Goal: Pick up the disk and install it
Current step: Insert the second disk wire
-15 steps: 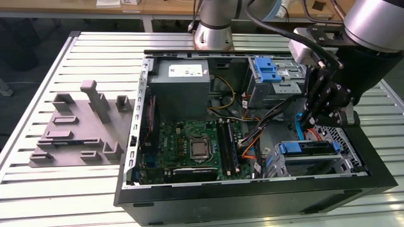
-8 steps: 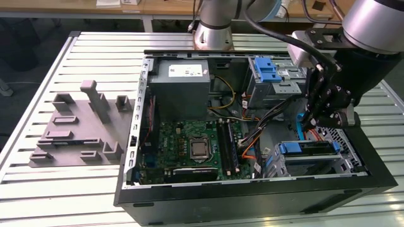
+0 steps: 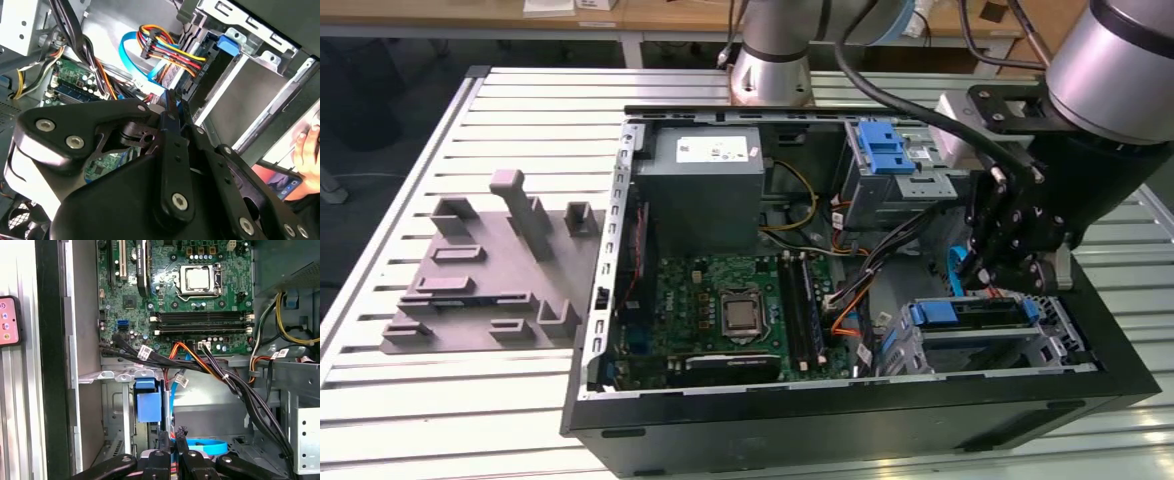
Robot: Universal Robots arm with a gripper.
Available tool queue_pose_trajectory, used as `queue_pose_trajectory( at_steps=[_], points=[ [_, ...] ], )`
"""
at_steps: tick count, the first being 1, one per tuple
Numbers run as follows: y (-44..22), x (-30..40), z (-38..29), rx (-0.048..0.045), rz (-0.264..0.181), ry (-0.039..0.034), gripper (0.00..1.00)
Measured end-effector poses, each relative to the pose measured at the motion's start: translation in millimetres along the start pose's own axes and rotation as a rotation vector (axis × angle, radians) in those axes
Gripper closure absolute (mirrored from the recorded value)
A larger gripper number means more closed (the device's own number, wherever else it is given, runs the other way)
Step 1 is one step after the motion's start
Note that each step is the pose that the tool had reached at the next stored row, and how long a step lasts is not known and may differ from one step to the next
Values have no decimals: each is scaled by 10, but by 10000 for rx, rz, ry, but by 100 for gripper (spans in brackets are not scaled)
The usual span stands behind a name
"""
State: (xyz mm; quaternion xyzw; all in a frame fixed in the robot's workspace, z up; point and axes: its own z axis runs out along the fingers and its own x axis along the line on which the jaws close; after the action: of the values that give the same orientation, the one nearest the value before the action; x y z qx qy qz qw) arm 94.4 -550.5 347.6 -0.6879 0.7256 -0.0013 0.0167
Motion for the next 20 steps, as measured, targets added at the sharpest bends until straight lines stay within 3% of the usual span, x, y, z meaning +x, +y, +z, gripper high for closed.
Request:
queue_pose_trajectory(
  at_steps=[7,16,20],
  points=[
    [-2,63,49,5,0,-7,84],
    [-23,85,123,8,1,-8,84],
    [-24,87,125,7,0,-17,84]
  ],
)
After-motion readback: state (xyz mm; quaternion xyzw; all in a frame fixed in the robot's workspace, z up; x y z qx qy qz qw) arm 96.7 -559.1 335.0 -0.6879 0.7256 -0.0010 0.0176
